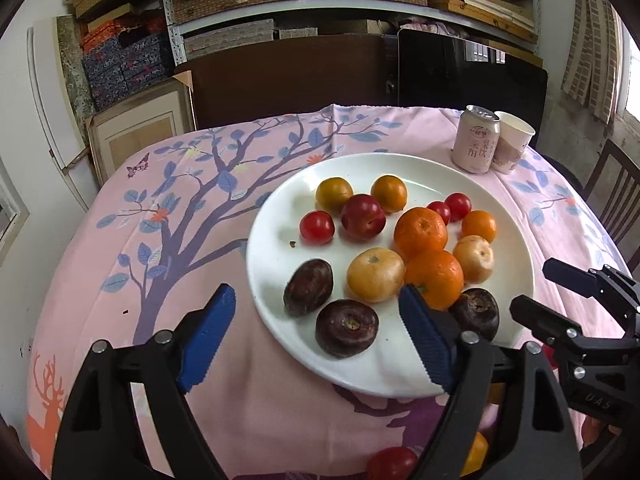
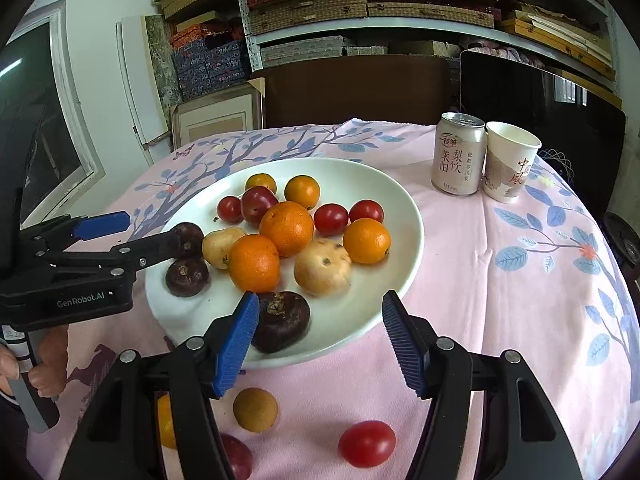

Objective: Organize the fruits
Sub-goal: 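Carry both fruits onto the white plate and open both tools, then grasp a large dark red tomato with the right tool while the left tool grasps a dark purple fruit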

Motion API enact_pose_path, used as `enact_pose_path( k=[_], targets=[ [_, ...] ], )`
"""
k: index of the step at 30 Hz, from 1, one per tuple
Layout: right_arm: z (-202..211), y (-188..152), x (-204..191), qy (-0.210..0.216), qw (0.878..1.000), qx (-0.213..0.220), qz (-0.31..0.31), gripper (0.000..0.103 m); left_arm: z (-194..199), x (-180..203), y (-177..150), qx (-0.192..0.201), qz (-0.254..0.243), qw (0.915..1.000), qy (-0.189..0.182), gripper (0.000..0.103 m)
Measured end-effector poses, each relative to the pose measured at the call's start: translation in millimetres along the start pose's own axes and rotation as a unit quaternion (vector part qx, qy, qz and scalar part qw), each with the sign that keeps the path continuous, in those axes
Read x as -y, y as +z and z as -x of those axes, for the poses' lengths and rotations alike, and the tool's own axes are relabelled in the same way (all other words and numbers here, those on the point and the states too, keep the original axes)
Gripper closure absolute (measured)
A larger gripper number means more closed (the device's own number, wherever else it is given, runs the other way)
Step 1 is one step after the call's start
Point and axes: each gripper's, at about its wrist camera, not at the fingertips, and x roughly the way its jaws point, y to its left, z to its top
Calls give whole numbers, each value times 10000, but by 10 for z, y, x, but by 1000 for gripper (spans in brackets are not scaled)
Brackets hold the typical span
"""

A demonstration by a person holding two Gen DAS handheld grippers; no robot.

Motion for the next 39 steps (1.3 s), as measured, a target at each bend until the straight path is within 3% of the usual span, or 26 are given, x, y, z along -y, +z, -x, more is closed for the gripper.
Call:
enact_pose_path(
  k=[12,16,20,26,30,32,33,35,39],
  targets=[
    [588,-385,35,71,9993,-2,-362,37,545,-86,-538,41,75,9999,-54,16],
    [679,-568,-75,92,9996,-111,-237,37,579,-107,-730,94,54,9999,120,16],
    [652,-753,-250,99,9992,-393,11,37,516,-230,-879,93,359,9993,-43,16],
    [463,-836,-525,-50,9966,-697,446,37,575,-293,-870,149,259,9994,-194,16],
    [288,-793,-712,-405,9928,-814,786,39,570,-255,-894,125,110,9996,-237,16],
    [228,-767,-778,-412,9919,-826,868,46,560,-234,-894,112,26,9998,-164,16],
    [200,-765,-798,-367,9917,-842,898,62,555,-232,-896,80,19,9998,-201,16],
    [191,-763,-783,-408,9921,-796,874,65,544,-223,-905,-22,1,9995,-325,16],
    [323,-766,-543,-123,9972,-687,257,65,520,-143,-943,-164,-125,9989,-425,15]
  ],
)
